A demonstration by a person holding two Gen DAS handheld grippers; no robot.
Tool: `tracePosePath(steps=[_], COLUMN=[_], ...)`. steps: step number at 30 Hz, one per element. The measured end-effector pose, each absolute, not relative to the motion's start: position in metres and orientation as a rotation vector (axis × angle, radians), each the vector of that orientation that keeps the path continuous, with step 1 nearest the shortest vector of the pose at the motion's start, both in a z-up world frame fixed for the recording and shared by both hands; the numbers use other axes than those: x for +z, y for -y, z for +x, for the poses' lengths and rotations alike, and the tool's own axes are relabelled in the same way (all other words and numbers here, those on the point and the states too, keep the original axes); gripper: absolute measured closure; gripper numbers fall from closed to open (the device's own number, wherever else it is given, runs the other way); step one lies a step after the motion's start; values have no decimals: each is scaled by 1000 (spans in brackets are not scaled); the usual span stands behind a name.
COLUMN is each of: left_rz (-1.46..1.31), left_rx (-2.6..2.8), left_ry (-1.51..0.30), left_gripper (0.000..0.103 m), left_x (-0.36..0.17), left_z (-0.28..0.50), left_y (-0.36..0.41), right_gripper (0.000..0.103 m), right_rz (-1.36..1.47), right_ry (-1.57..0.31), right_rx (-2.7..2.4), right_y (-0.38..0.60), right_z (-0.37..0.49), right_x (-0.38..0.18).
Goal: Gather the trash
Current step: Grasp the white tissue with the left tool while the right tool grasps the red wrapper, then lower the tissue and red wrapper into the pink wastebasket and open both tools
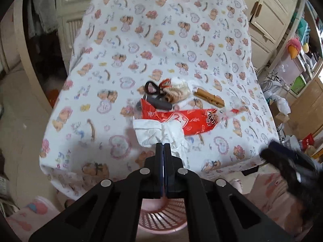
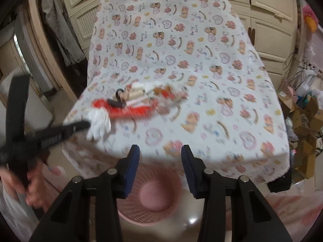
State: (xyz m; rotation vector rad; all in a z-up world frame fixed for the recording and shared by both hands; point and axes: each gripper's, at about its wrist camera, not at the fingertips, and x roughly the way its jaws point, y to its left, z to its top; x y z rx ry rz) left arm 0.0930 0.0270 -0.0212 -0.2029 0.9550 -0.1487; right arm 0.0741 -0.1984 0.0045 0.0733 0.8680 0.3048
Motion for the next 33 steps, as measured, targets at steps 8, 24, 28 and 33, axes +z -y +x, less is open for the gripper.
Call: tracePosePath(steps=[8, 24, 28, 33], left_rz=[-251, -259, -204, -177], left_rx=[-196, -248, -242, -237], left_ry=[-929, -885, -871, -998], left_gripper=[103, 103, 103, 103], left_x=[-10, 9, 15, 17], left_z=[79, 53, 39, 41], left_y=[-39, -43, -33, -20], right_gripper=[50, 101, 101, 101], right_rz=[131, 46, 28, 45], right_ry=[-933, -737, -687, -659], right_rx=[186, 200, 213, 212], right_y=[178, 196, 202, 207], right_z=[156, 110, 79, 49], right_x=[-13, 31, 48, 51])
